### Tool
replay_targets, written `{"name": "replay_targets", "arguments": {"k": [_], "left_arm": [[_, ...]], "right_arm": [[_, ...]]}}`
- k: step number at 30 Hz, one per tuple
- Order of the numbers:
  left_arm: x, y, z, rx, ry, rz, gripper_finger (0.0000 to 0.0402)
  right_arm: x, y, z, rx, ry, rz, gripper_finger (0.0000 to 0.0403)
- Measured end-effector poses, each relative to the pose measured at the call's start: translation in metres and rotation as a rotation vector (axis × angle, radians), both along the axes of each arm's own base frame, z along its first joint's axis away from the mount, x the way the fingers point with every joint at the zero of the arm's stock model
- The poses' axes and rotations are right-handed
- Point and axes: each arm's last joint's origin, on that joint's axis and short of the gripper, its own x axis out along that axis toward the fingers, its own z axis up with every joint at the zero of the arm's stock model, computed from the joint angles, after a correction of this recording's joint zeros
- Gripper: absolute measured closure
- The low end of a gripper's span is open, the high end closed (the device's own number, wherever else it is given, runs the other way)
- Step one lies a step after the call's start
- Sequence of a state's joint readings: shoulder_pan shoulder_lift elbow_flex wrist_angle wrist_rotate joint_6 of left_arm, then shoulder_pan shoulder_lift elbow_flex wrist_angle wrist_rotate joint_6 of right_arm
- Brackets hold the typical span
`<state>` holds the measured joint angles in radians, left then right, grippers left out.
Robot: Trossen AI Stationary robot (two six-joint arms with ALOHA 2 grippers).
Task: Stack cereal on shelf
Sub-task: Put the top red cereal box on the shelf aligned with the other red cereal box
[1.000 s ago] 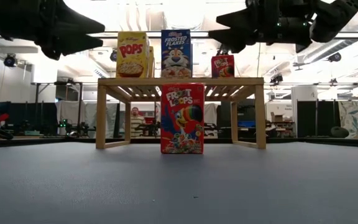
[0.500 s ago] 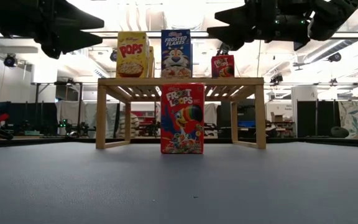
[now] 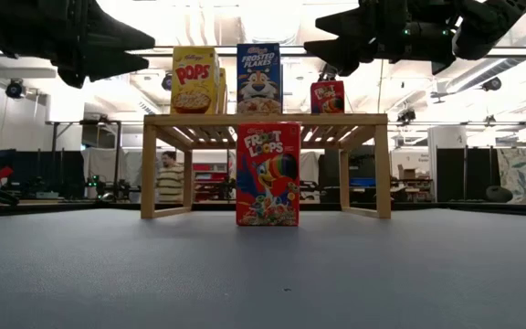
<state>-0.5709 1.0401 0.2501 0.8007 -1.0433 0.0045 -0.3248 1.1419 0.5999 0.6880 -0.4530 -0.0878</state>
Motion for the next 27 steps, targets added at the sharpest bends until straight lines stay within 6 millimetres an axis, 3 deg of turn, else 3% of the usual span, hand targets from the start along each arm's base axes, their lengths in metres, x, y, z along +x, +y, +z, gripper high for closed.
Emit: {"name": "replay_targets", "arguments": {"k": [27], "left_arm": [[-0.0011, 0.0024, 0.0035, -0.013, -0.023, 0.037, 0.0091]], "right_arm": [[-0.0001, -0.0002, 0.0003, 0.036, 0.003, -0.005, 0.0058]]}}
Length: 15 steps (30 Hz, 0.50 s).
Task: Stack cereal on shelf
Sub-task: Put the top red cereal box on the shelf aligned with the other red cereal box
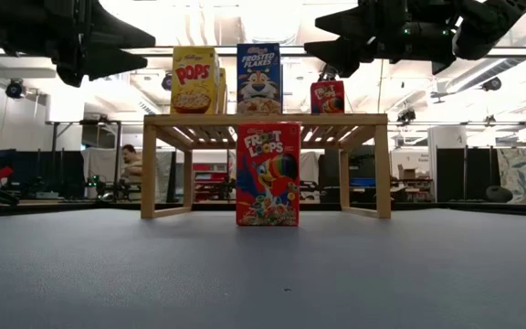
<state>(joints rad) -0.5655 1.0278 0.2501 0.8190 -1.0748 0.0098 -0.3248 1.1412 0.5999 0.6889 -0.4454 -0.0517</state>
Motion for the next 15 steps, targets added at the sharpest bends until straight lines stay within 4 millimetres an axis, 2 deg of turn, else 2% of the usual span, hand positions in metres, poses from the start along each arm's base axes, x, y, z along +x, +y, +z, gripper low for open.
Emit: {"name": "replay_targets", "arguments": {"k": [15], "left_arm": [[0.0033, -0.0021, -0.0082, 0.052, 0.062, 0.000, 0.0091]], "right_arm": [[0.0000, 0.0000, -0.0004, 0.019, 0.007, 0.001, 0.0058]]}}
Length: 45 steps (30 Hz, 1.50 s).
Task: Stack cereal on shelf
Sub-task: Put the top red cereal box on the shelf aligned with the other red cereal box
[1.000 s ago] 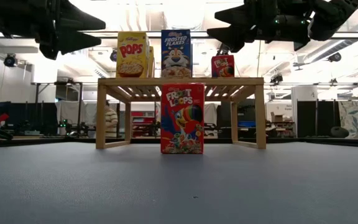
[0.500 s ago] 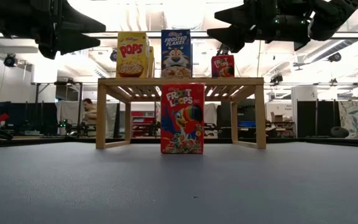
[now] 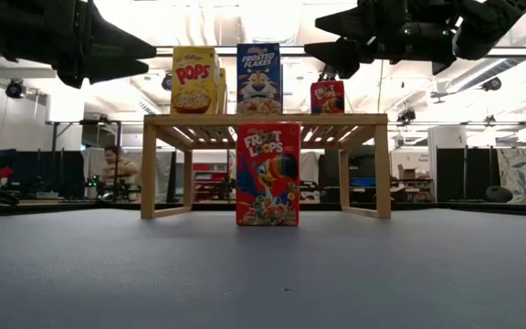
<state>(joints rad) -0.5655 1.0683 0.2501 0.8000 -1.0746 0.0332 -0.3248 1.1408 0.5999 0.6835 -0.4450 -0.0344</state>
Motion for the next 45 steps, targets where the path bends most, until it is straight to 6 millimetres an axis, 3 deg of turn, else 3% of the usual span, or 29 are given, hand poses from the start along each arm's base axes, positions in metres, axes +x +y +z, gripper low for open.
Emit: {"name": "replay_targets", "arguments": {"k": [16, 45], "left_arm": [[-0.001, 0.001, 0.012, -0.066, -0.116, 0.011, 0.0091], [-0.002, 0.002, 0.011, -0.063, -0.105, 0.068, 0.0091]], "right_arm": [[0.000, 0.000, -0.002, -0.001, 0.019, -0.001, 0.0058], [0.000, 0.000, -0.002, 0.008, 0.019, 0.000, 0.0058]]}}
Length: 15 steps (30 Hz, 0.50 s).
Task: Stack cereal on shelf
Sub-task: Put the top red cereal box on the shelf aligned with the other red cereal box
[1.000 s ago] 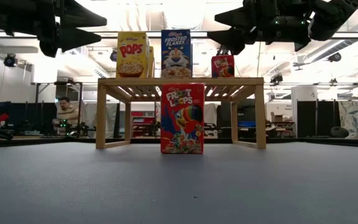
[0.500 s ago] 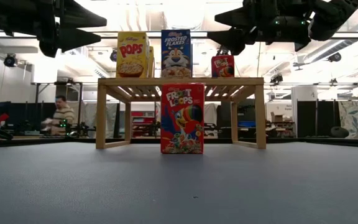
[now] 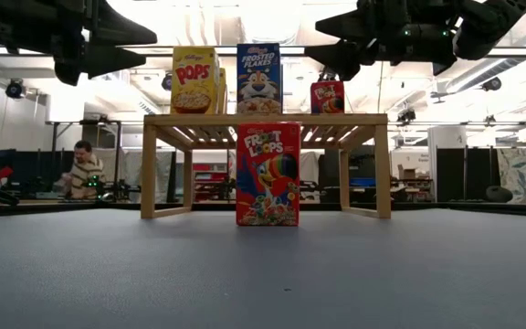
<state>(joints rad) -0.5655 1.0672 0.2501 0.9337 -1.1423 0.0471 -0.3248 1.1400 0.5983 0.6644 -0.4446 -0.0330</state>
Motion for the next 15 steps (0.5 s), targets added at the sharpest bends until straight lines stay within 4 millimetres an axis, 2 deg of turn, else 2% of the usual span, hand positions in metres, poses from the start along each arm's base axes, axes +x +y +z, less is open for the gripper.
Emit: {"name": "replay_targets", "arguments": {"k": [6, 15], "left_arm": [[0.0001, -0.0001, 0.0000, -0.017, -0.012, -0.005, 0.0091], [0.0039, -0.0040, 0.0060, 0.008, -0.019, -0.112, 0.0091]], "right_arm": [[0.0000, 0.0000, 0.0000, 0.000, 0.000, 0.000, 0.0058], [-0.0001, 0.0000, 0.0001, 0.015, 0.001, 0.000, 0.0058]]}}
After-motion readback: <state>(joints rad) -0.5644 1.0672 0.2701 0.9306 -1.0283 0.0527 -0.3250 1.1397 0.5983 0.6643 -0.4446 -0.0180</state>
